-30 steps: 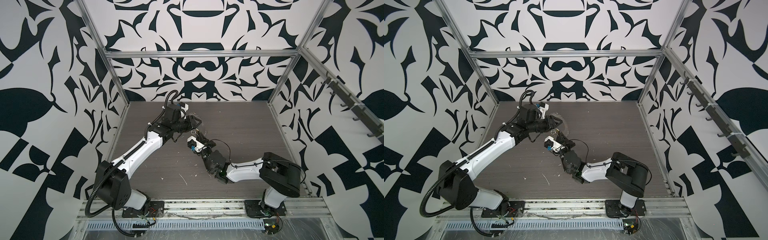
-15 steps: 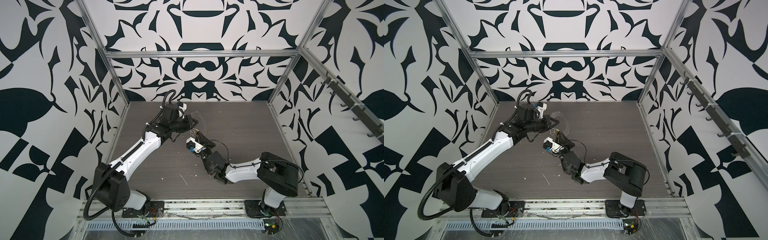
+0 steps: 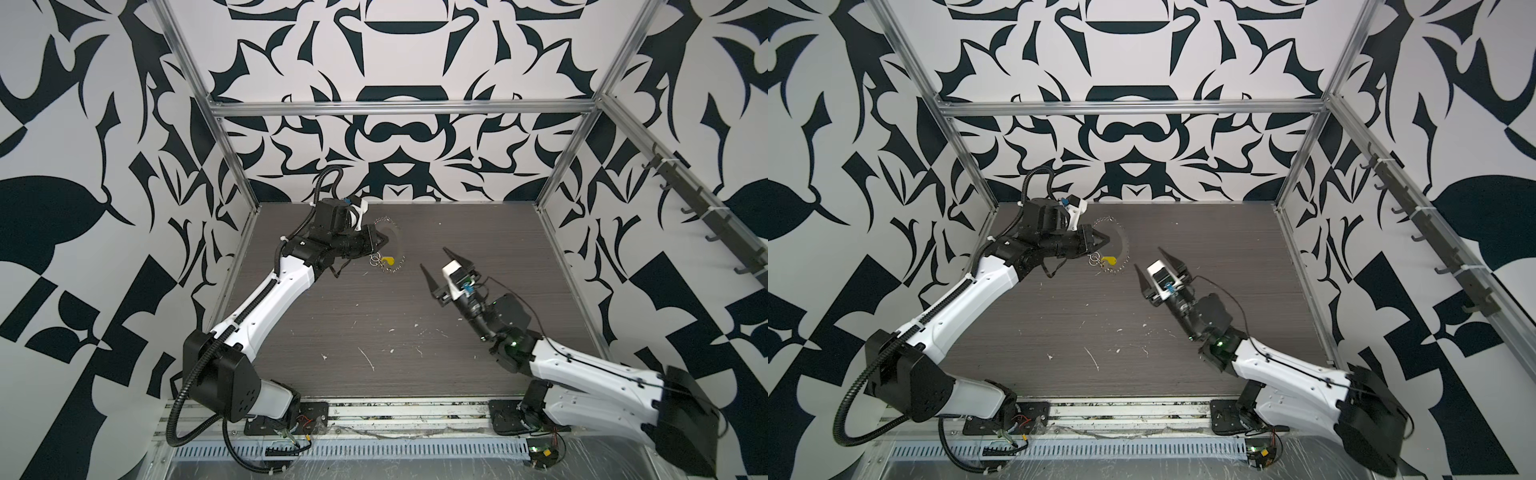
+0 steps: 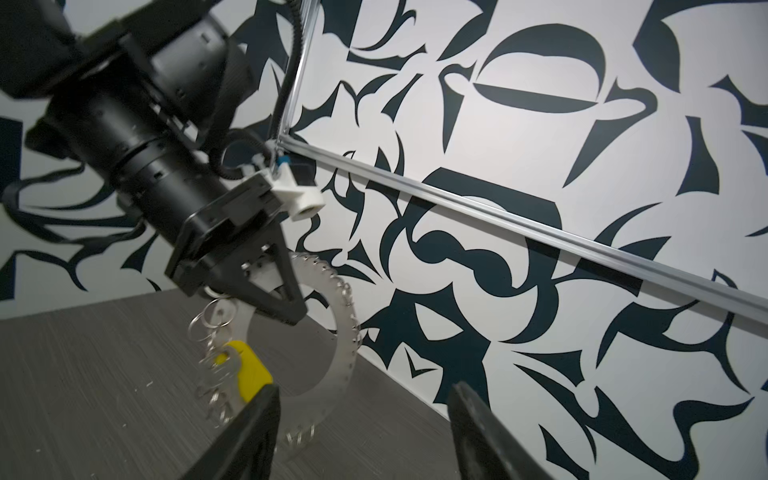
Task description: Remove the keys from the keyring
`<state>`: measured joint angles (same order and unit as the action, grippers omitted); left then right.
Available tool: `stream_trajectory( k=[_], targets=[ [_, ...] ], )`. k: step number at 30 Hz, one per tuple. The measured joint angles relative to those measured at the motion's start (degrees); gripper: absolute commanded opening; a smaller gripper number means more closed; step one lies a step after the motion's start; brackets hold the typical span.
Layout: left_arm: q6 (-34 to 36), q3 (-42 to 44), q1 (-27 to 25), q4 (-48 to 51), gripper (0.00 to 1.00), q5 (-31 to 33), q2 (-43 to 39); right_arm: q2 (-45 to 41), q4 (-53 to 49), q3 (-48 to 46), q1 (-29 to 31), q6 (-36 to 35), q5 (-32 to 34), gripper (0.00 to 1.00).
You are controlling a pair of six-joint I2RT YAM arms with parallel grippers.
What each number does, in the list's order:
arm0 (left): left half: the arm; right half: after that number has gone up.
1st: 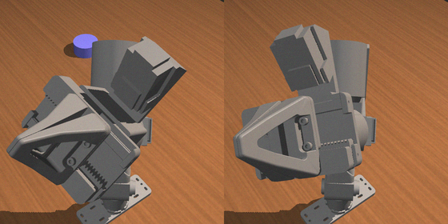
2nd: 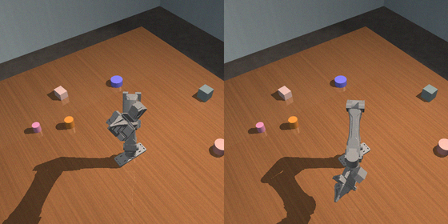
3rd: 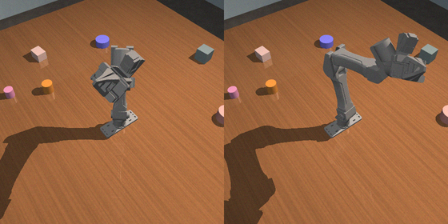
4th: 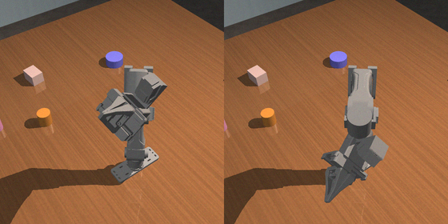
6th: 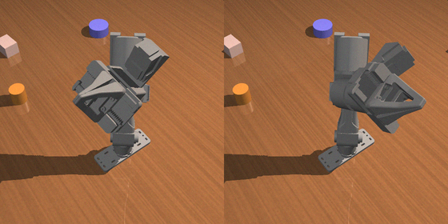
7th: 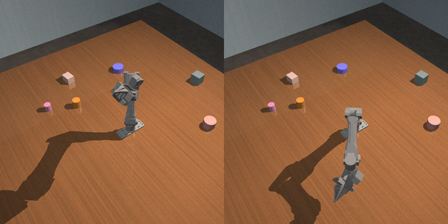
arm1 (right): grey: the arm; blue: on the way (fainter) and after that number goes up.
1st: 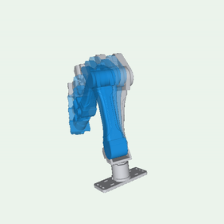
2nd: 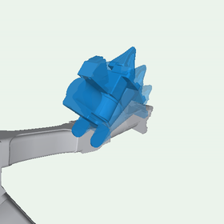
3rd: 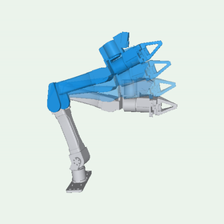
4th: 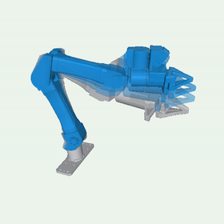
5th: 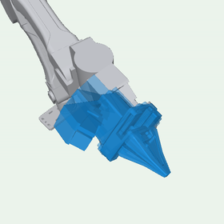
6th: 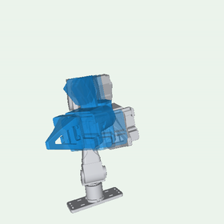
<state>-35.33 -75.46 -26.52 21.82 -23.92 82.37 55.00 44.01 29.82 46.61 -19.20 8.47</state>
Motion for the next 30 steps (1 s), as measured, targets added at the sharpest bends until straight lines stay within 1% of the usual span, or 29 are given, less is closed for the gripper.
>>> stream_trajectory(
  k=[2, 6, 9, 12, 18, 24, 30],
  targets=[
    [0.57, -0.24, 0.0, 0.96, 0.0, -0.42, 0.22, -1.22, -6.54, 2.21, -3.06, 1.46, -6.14, 0.64],
    [0.92, -0.31, 0.0, 2.43, 0.0, -0.98, 0.72, 1.22, -17.7, 7.32, -3.58, 0.92, -16.92, 0.59],
    [0.87, -0.33, 0.0, 3.82, 0.0, -0.94, 0.87, 5.27, -23.5, 10.6, -3.56, 0.09, -22.36, 0.55],
    [0.63, -0.33, 0.0, 4.59, 0.0, -0.61, 1.05, 9.49, -26.95, 13.22, -3.65, -0.39, -26.32, 0.51],
    [0.02, -0.33, 0.0, 5.92, 0.0, 0.11, 1.22, 14.6, -29.79, 16.87, -3.67, -0.66, -31.01, 0.4],
    [-0.63, -0.33, 0.0, 6.75, 0.0, 0.57, 1.31, 18.12, -29.97, 20.39, -3.41, -0.24, -34.34, 0.38],
    [-0.83, -0.31, 0.0, 6.75, 0.0, 0.72, 1.31, 21.53, -28.76, 22.32, -2.95, 1.01, -35.6, 0.32]
  ],
)
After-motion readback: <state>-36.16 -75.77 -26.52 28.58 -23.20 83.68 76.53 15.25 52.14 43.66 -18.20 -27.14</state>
